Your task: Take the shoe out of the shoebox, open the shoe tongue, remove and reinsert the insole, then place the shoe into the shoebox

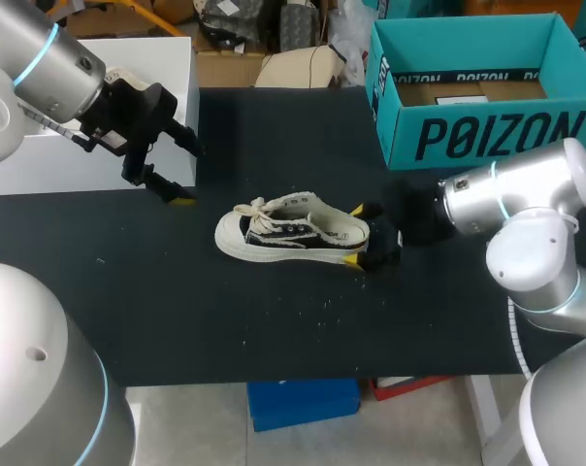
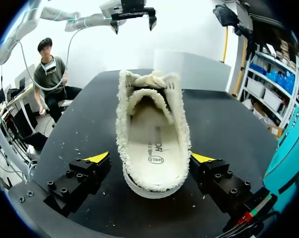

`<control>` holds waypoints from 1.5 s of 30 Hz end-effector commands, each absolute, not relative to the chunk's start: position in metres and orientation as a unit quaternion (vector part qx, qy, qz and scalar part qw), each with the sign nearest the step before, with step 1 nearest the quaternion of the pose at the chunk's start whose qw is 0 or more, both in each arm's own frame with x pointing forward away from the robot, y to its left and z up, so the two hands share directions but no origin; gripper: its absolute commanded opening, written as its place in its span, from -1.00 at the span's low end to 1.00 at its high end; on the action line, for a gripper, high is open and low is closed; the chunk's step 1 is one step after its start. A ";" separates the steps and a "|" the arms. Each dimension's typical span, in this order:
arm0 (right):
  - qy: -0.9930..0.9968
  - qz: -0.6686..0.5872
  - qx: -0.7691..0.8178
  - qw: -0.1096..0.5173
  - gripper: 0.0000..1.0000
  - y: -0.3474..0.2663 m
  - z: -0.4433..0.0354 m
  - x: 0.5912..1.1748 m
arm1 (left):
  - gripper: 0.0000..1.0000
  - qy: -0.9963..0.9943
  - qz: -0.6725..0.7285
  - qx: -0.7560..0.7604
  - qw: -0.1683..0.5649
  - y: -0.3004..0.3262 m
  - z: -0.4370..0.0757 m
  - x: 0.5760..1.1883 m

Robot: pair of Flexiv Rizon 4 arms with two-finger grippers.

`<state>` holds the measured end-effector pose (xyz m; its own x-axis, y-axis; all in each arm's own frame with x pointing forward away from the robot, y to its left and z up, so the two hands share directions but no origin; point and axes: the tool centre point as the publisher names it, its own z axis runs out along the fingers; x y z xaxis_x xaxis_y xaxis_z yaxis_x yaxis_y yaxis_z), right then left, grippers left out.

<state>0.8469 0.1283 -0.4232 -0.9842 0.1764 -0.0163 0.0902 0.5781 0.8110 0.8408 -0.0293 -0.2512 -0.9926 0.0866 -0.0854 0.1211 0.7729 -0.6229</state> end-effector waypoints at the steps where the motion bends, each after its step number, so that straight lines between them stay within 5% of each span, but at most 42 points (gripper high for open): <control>1: 0.885 0.457 0.076 0.047 1.00 0.133 -0.429 0.850 | 1.00 0.941 -0.333 0.056 0.028 -0.029 -0.253 0.841; 42: 0.876 0.471 0.097 0.035 1.00 0.140 -0.441 0.857 | 1.00 0.941 -0.333 0.056 0.028 -0.029 -0.253 0.841; 43: 0.880 0.464 0.098 0.031 0.77 0.140 -0.441 0.857 | 1.00 0.941 -0.333 0.056 0.028 -0.029 -0.253 0.841; 44: 0.878 0.468 0.098 0.032 -0.69 0.141 -0.442 0.857 | 1.00 0.941 -0.333 0.056 0.028 -0.029 -0.253 0.841; 45: 0.878 0.468 0.098 0.032 -1.00 0.141 -0.442 0.857 | 1.00 0.941 -0.333 0.056 0.028 -0.029 -0.253 0.841</control>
<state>0.8548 0.1387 -0.4410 -0.9781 0.2054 0.0327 0.1410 0.5390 0.8304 0.8408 -0.0293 -0.2512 -0.9926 0.0866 -0.0854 0.1210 0.7729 -0.6229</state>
